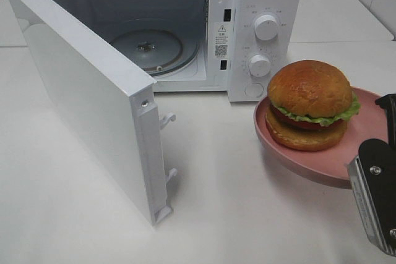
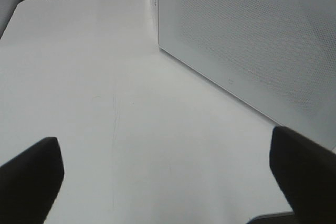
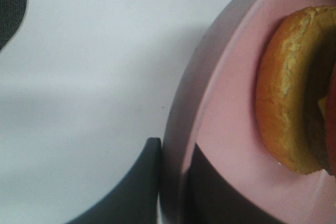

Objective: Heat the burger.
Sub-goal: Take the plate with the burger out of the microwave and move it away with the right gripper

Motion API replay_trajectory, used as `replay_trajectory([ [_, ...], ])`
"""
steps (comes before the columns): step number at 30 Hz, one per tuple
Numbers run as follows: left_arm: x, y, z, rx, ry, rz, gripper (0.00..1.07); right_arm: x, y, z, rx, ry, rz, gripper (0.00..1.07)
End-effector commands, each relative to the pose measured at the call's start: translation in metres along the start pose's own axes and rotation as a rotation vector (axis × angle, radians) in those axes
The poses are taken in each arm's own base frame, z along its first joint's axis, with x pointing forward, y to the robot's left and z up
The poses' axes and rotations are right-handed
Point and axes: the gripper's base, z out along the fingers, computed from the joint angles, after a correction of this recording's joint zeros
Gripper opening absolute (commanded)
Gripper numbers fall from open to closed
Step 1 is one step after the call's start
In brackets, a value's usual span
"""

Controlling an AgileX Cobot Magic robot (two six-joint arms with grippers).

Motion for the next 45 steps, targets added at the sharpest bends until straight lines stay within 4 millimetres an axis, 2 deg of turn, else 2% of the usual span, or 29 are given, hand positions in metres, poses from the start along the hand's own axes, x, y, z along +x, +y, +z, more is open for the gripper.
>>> replay_trajectory([
  [1, 0.001, 0.000, -0.002, -0.002, -0.030, -0.005, 1.00, 0.004, -0.008, -0.004, 0.085, 0.032, 0.069, 0.01],
  [13, 0.001, 0.000, -0.002, -0.002, -0.030, -0.005, 1.00, 0.016, -0.013, -0.006, 0.145, 0.153, 0.240, 0.00],
  [25, 0.001, 0.000, -0.002, -0.002, -0.030, -0.005, 1.00, 0.028, -0.020, -0.009, 0.282, 0.252, 0.485, 0.00],
  [31, 0.001, 0.000, -0.002, -0.002, -0.030, -0.005, 1.00, 0.034, -0.021, 0.000, 0.291, 0.369, 0.602, 0.00],
  [40, 0.001, 0.000, -0.002, -0.002, -0.030, -0.005, 1.00, 0.040, -0.019, 0.021, 0.369, 0.541, 0.941, 0.00],
  [45, 0.001, 0.000, -0.002, -0.002, -0.030, -0.005, 1.00, 0.041, -0.017, 0.031, 0.395, 0.587, 1.063, 0.00],
])
